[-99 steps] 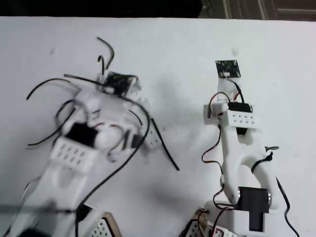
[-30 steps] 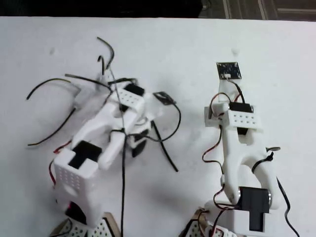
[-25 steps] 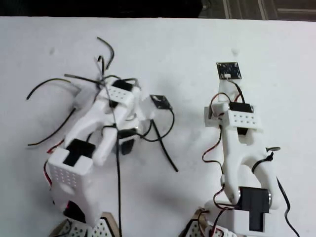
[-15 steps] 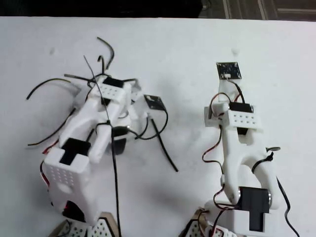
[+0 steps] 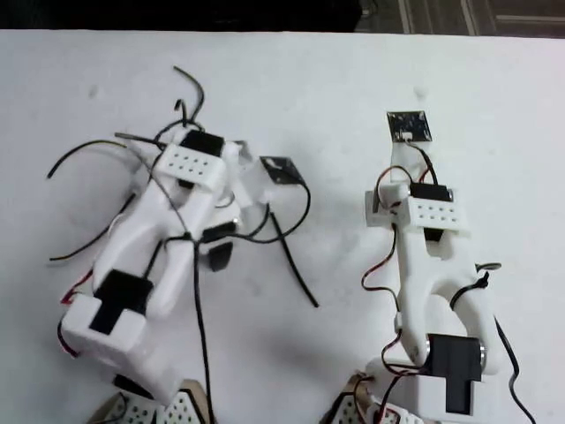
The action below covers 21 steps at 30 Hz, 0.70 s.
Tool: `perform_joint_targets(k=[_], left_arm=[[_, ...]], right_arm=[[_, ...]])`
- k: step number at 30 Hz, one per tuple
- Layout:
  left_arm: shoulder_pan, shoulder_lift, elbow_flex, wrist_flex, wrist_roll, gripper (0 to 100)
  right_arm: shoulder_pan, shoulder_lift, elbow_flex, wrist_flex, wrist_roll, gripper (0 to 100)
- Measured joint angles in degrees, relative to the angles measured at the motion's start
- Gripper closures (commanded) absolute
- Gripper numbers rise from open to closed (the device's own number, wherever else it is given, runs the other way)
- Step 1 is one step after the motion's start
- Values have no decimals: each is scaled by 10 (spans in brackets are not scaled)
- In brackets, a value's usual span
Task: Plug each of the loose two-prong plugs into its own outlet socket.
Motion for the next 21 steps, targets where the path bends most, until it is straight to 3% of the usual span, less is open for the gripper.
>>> perform_joint_targets(k=[8,21], left_arm=[[1,10,0,-15,95,831],[2,-7,0,-28,110,826]], right_arm=[[0,0,0,0,0,751],[0,0,0,0,0,751]])
